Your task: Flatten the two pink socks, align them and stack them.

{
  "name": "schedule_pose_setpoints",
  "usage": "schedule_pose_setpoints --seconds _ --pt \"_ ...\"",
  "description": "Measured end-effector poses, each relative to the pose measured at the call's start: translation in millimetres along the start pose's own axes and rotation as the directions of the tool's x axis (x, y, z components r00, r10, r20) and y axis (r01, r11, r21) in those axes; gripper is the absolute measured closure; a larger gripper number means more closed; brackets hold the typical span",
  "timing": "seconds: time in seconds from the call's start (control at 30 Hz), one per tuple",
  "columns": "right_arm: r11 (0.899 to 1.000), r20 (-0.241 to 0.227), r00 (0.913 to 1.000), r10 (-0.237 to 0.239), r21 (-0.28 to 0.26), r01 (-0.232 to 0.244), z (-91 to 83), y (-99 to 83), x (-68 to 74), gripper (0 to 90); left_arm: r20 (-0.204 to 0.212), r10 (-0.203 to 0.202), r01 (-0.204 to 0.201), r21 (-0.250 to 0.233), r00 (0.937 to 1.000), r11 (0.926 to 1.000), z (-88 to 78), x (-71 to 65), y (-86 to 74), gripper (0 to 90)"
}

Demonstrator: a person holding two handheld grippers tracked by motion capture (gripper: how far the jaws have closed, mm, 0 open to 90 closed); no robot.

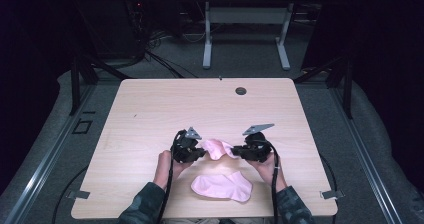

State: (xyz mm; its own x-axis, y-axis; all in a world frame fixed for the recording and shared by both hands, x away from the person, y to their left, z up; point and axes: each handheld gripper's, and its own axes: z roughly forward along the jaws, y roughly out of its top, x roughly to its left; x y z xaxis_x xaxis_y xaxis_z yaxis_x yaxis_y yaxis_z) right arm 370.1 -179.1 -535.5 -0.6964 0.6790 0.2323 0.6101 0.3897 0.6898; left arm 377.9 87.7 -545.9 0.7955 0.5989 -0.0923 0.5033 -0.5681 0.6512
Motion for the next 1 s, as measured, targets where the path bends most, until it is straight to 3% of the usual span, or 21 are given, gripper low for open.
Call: schedule_pose_setpoints --seconds 0.13,0.17,0.27,0.4,0.43,0.47,0.57,0.6,0.63,0.67,0.77,0.8,0.83,0.87,0.9,0.93,1.0 --pt "0.996 -0.024 0.9955 0.091 -0.017 -0.092 -20.1 -2.4 -7.1 82.6 0.010 0.039 -0.039 -0.003 0.9992 0.9992 -6.6 -3.5 -1.1 86.7" --pt "0.996 -0.024 0.9955 0.091 -0.017 -0.092 -20.1 -2.4 -7.1 82.6 0.003 0.053 -0.053 0.003 0.9986 0.9986 -7.4 -4.2 -0.9 86.7" --pt "0.986 -0.011 0.9857 0.168 -0.005 -0.168 -28.1 -6.1 -20.5 81.2 0.030 0.063 -0.064 0.020 0.9975 0.9978 -3.6 -4.9 -0.9 86.6" --pt "0.979 0.097 0.9765 0.192 0.043 -0.197 -10.2 -11.1 -38.9 71.3 0.041 0.062 -0.063 0.038 0.9972 0.9973 4.7 -5.8 -0.8 86.4" --pt "0.979 0.097 0.9765 0.192 0.043 -0.197 -10.2 -11.1 -38.9 71.3 0.041 0.062 -0.063 0.038 0.9972 0.9973 4.7 -5.8 -0.8 86.3" --pt "0.978 0.136 0.9735 0.184 0.075 -0.195 0.3 -14.1 -47.3 61.2 0.045 0.059 -0.061 0.042 0.9972 0.9973 6.8 -5.9 -1.3 86.0" --pt "0.982 0.168 0.9731 0.158 0.075 -0.172 2.6 -15.8 -47.7 55.9 0.050 0.047 -0.050 0.049 0.9976 0.9975 10.2 -5.7 -2.9 84.7" --pt "0.989 0.168 0.9776 0.128 0.058 -0.139 -0.2 -15.4 -41.9 51.5 0.046 0.029 -0.031 0.046 0.9985 0.9984 10.4 -4.5 -3.8 77.9" --pt "0.989 0.168 0.9776 0.128 0.058 -0.139 -0.2 -15.4 -41.9 51.5 0.046 0.029 -0.031 0.046 0.9985 0.9984 10.4 -4.5 -3.8 69.5" --pt "0.995 0.184 0.9800 0.076 0.046 -0.086 -4.6 -13.4 -32.6 47.1 0.035 0.011 -0.012 0.046 0.9993 0.9989 8.2 -1.9 -5.2 65.1" --pt "0.998 0.199 0.9791 0.041 0.044 -0.051 -9.3 -10.9 -23.0 42.7 0.017 -0.014 0.013 0.026 0.9998 0.9996 2.9 0.1 -7.7 44.7" --pt "0.999 0.202 0.9794 0.006 0.031 -0.012 -13.1 -7.7 -13.4 37.8 0.000 -0.019 0.019 0.019 0.9998 0.9996 -0.4 0.9 -9.3 39.9" --pt "0.999 0.202 0.9794 0.006 0.031 -0.012 -13.1 -7.7 -13.4 37.8 -0.008 -0.032 0.032 0.006 0.9995 0.9995 -3.8 1.7 -11.5 39.9" --pt "1.000 0.189 0.9820 -0.012 0.021 0.008 -15.1 -3.7 -3.9 35.1 -0.025 -0.052 0.052 -0.002 0.9983 0.9986 -10.8 4.0 -17.4 31.7" --pt "1.000 0.189 0.9820 -0.012 0.021 0.008 -15.1 -3.7 -3.9 35.1 -0.025 -0.052 0.052 -0.002 0.9983 0.9986 -10.8 4.0 -17.4 28.3" --pt "0.999 0.179 0.9828 -0.045 0.024 0.041 -14.6 0.7 6.3 30.5 -0.061 -0.065 0.065 -0.005 0.9960 0.9979 -16.9 6.3 -25.2 26.2" --pt "0.997 0.167 0.9835 -0.070 0.037 0.064 -11.1 5.0 15.9 27.3 -0.082 -0.096 0.095 -0.014 0.9920 0.9954 -22.0 9.0 -35.2 19.3"
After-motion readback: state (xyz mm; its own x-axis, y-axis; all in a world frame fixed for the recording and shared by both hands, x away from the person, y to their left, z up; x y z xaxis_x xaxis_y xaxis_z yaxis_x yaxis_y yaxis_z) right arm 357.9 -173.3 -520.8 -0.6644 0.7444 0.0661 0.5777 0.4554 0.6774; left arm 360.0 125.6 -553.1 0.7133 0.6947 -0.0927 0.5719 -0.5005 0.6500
